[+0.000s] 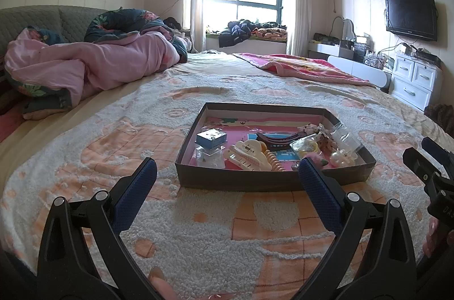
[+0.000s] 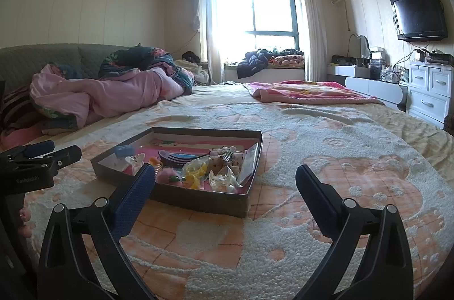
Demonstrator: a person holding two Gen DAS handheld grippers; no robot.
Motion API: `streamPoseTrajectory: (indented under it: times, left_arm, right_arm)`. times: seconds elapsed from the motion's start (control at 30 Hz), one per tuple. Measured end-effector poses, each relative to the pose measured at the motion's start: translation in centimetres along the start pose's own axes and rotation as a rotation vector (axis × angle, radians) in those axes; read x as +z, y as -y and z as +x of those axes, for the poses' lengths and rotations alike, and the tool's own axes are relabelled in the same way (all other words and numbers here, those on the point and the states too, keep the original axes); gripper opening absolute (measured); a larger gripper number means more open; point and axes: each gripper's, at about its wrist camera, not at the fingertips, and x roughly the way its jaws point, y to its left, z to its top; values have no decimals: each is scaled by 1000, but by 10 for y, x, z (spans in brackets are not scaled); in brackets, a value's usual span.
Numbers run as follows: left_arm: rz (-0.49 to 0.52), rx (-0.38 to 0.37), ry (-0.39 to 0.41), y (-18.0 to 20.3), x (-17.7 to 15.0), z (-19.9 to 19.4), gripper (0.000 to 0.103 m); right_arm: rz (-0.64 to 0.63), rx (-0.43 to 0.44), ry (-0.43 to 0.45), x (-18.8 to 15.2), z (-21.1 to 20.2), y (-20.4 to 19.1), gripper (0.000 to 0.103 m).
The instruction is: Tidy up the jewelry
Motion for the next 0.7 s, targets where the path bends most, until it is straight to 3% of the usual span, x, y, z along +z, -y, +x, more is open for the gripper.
streamPoseTrajectory:
  times: [0.7]
  left_arm:
    - [-1, -2, -1, 0, 0, 0, 92]
  right_arm:
    - [1, 2, -4, 0, 1, -1, 96]
